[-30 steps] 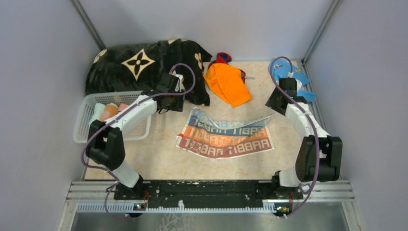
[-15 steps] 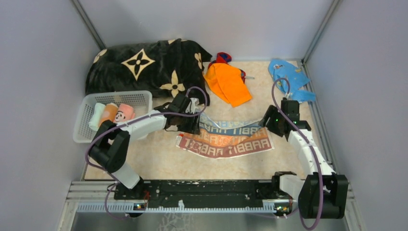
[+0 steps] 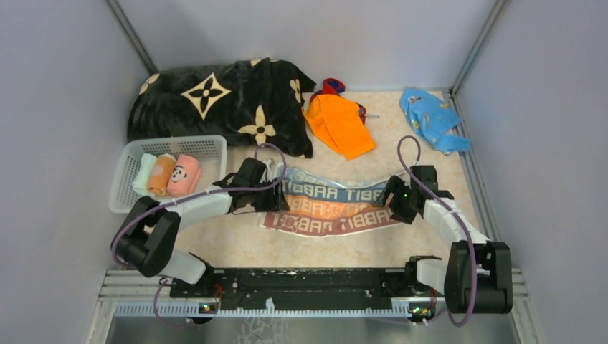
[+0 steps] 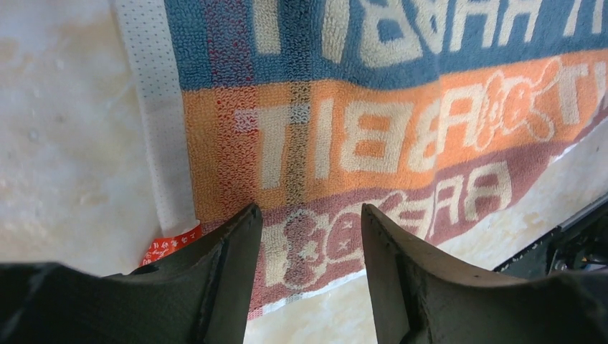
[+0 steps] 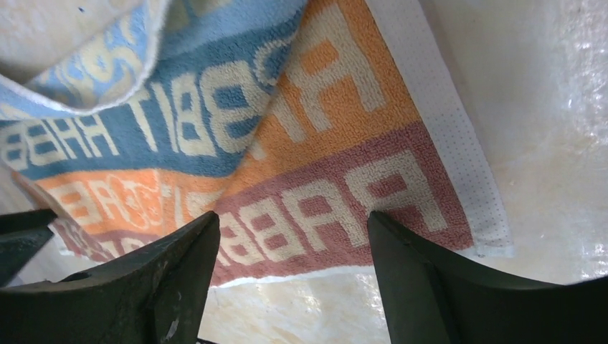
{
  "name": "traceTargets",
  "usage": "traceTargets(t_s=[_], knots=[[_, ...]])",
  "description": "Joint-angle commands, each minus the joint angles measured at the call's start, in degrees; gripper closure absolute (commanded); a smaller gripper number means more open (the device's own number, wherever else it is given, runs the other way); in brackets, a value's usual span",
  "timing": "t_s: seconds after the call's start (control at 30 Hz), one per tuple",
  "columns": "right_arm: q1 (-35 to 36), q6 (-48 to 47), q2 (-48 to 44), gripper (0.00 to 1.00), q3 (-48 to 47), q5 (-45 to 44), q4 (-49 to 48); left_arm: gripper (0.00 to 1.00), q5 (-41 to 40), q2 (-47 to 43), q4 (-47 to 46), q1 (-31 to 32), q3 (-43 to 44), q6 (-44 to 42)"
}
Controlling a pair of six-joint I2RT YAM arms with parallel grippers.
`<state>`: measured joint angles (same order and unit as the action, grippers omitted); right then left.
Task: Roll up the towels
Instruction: Flatten out the towel at the center of the board.
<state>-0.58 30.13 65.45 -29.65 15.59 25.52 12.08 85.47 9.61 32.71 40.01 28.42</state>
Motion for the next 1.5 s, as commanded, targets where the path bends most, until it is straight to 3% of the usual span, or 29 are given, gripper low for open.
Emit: traceTargets(t_s=[0.0, 0.33, 0.57, 0.73, 0.9, 1.07, 1.3, 1.47], knots=[[-0.43, 2.31, 0.92, 0.23, 1.76, -0.72, -2.48, 0.39, -1.92, -2.37, 8.86, -0.18, -7.78, 5.93], [-1.37, 10.96, -3.05, 0.18, 2.95, -11.00, 7.79, 0.38, -3.05, -11.26, 10.92, -0.17, -12.17, 11.13], [-1.35, 12.69, -8.71, 0.18, -0.81, -13.04, 12.46, 0.35, -6.90, -12.52, 14.99, -0.97, -5.24, 8.23], [-1.38, 6.91, -7.87, 0.18, -8.76, -13.88, 11.27, 0.33, -8.75, -11.52, 17.81, -5.32, 2.13, 1.66], [-1.37, -1.47, -3.37, 0.19, -16.60, -10.34, 4.88, 0.32, -8.09, -7.05, 21.13, -10.48, 10.90, -7.24], [-1.36, -6.05, 2.74, 0.25, -20.97, -6.92, 3.63, 0.33, -7.88, 0.76, 24.72, -13.93, 20.37, -15.59], [-1.38, -6.93, 3.05, 0.29, -17.62, -3.50, -1.23, 0.44, -11.06, 13.38, 27.86, -14.43, 30.63, -23.05], [-1.35, -7.51, 4.05, 0.29, -16.35, -1.87, -2.78, 0.50, -12.05, 18.33, 26.84, -14.52, 33.46, -26.40]])
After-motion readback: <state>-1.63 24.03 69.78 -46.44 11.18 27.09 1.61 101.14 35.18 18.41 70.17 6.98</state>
